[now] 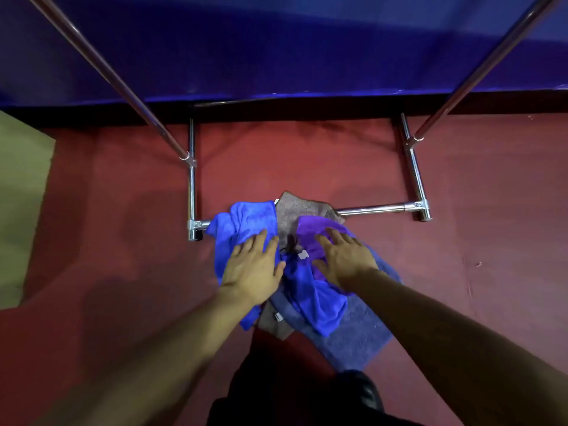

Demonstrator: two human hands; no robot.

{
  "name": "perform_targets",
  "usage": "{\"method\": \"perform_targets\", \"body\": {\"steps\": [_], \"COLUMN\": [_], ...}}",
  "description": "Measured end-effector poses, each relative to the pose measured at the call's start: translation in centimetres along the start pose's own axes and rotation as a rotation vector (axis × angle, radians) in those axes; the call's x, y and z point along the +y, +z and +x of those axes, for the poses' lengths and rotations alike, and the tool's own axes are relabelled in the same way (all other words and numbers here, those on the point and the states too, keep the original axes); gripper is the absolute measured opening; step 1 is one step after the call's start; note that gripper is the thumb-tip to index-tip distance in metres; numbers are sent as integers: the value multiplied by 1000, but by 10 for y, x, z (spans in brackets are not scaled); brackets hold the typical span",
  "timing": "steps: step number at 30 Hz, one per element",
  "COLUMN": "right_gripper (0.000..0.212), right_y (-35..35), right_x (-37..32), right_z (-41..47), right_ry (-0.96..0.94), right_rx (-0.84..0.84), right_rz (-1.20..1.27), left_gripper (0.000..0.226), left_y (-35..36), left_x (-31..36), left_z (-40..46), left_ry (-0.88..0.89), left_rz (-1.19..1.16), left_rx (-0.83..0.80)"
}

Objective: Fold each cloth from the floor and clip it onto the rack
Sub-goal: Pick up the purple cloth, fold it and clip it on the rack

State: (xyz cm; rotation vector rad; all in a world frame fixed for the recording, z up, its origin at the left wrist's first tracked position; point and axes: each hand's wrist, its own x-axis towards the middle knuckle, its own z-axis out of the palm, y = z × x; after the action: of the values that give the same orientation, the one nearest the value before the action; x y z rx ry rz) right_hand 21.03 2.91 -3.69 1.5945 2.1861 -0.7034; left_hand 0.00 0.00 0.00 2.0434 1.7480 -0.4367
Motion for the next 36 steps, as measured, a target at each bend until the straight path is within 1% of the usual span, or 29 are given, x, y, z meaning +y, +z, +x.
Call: {"method": "perform_targets", "body": {"steps": [3,5,10,12,14,16,18,19,21,22,23,25,27,28,30,32,33,34,36], "right_gripper": [59,55,62,60,44,27,17,17,31,35,33,21,13,11,8,5,5,5,5], "right_y": [10,12,28,29,23,12,-2,-10,-29,-40,-50,-70,-94,-108,-135,-162,-175,-186,-207], "right_x": [4,7,10,9,7,5,3,2,-2,-6,-10,-19,-30,-36,-52,-66,-73,-79,-91], "right_z": [26,44,62,59,54,48,39,34,22,16,10,-2,-18,-26,-43,-60,-69,-77,-95], "right_ry": [-31,3,13,13,-1,-22,-46,-59,-74,-103,-152,-245,-300,-310,-324,-329,-342,-364,-416], "right_rx": [-39,-47,-122,-120,-71,20,109,144,189,219,255,303,367,399,440,435,434,449,496], "right_rz": [-28,-1,-60,-43,38,139,249,326,450,464,450,440,491,528,605,681,710,728,733], "left_gripper": [64,63,63,64,64,65,68,70,77,81,85,91,90,88,92,92,86,75,48], "left_y": [18,24,31,34,34,33,25,19,2,-7,-15,-32,-55,-66,-89,-112,-121,-131,-149], "left_x": [3,6,12,12,11,10,8,8,8,8,7,8,7,6,0,-7,-11,-14,-19], "left_z": [15,23,32,33,32,31,30,28,25,23,21,14,4,-2,-15,-31,-38,-46,-64], "left_ry": [25,35,58,55,49,53,61,65,67,60,48,10,-32,-48,-74,-54,-22,13,93], "left_rz": [-26,-49,-58,-78,-79,-70,-80,-87,-92,-102,-124,-226,-395,-483,-672,-858,-916,-945,-971], "left_rx": [-49,-61,-14,-12,-20,-17,0,16,41,45,42,39,76,105,147,174,199,216,246]}}
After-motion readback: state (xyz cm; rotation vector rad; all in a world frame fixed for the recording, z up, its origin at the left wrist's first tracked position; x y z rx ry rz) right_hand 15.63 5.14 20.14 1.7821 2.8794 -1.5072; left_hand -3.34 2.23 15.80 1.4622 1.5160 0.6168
